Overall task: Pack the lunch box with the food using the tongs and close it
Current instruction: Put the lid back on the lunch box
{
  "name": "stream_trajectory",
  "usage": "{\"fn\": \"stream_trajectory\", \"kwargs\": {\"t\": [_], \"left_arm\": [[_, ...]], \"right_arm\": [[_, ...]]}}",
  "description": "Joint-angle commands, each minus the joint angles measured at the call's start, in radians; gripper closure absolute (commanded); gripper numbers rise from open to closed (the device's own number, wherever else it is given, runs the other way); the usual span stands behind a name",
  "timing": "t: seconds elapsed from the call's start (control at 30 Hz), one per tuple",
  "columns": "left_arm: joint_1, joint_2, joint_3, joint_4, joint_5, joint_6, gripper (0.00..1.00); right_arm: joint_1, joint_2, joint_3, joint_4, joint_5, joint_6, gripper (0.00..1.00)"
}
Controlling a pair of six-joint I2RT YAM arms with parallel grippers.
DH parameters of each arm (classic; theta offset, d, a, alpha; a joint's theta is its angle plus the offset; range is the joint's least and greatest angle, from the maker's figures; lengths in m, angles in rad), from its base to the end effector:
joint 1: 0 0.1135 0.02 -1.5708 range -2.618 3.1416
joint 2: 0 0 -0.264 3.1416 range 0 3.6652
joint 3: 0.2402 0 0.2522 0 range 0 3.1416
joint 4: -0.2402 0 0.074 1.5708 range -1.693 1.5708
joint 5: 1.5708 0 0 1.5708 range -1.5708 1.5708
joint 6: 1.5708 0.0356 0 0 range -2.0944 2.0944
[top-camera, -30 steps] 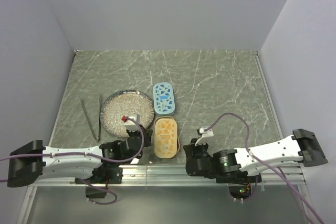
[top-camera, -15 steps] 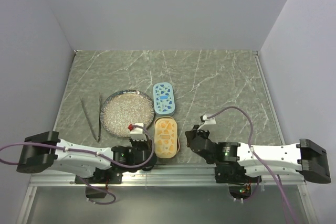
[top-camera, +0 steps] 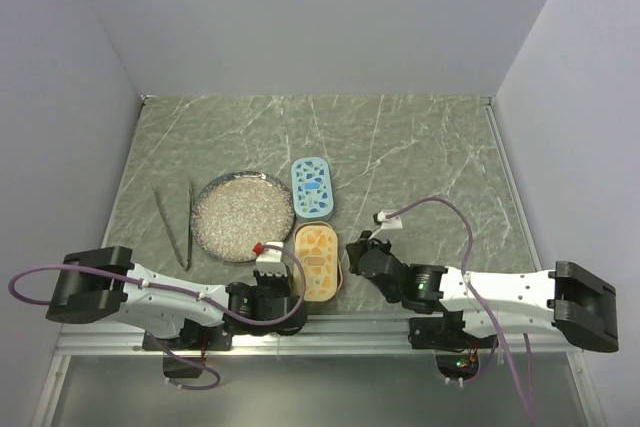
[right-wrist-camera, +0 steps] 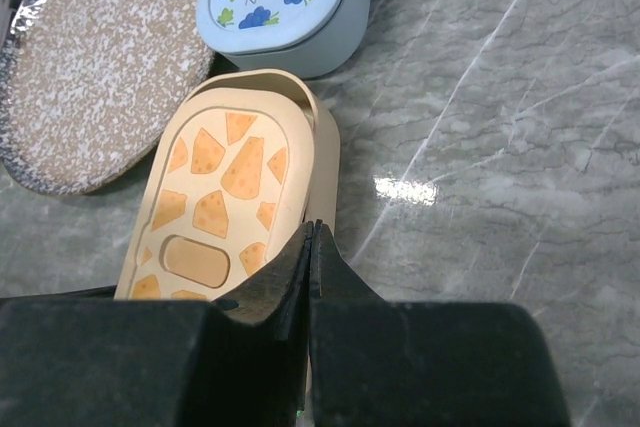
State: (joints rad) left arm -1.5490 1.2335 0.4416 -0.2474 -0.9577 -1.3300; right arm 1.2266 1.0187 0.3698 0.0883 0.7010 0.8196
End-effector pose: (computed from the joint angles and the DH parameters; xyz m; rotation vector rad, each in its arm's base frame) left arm 0.0334 -0.1946 0.1490 -0.0654 2.1172 -0.4234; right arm 0.0887 0.1793 0.1842 -0.0082 2.0340 0.5616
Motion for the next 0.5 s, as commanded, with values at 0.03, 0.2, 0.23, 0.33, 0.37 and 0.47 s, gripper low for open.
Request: {"fn": "stream_trajectory", "kwargs": {"t": [0.03,0.2,0.23,0.33,0.37,0.47], "left_arm": [[-0.01,-0.029,0.014,0.054,0.008,0.011,1.0],[-0.01,-0.025,0.017,0.077,0.014,0.025,1.0],[-0.01,-0.025,0.019,0.079,0.014,0.028,1.0],[-0.01,-0.02,0.02,0.088,0.017,0.032,1.0],[-0.01,-0.016,0.02,0.089,0.017,0.032,1.0],[-0.01,-0.009,0.025,0.082,0.011,0.026,1.0]], "right_arm": [[-0.016,0.038,0.032,0.067,-0.006,-0.036,1.0],[-0.039,0.09,0.046,0.085,-0.021,-0.04,1.0],[-0.045,0.095,0.047,0.091,-0.029,-0.042,1.0],[-0.061,0.115,0.046,0.11,-0.046,-0.045,1.0],[-0.065,0.129,0.049,0.114,-0.051,-0.046,1.0],[-0.073,0.162,0.06,0.137,-0.072,-0.056,1.0]]}}
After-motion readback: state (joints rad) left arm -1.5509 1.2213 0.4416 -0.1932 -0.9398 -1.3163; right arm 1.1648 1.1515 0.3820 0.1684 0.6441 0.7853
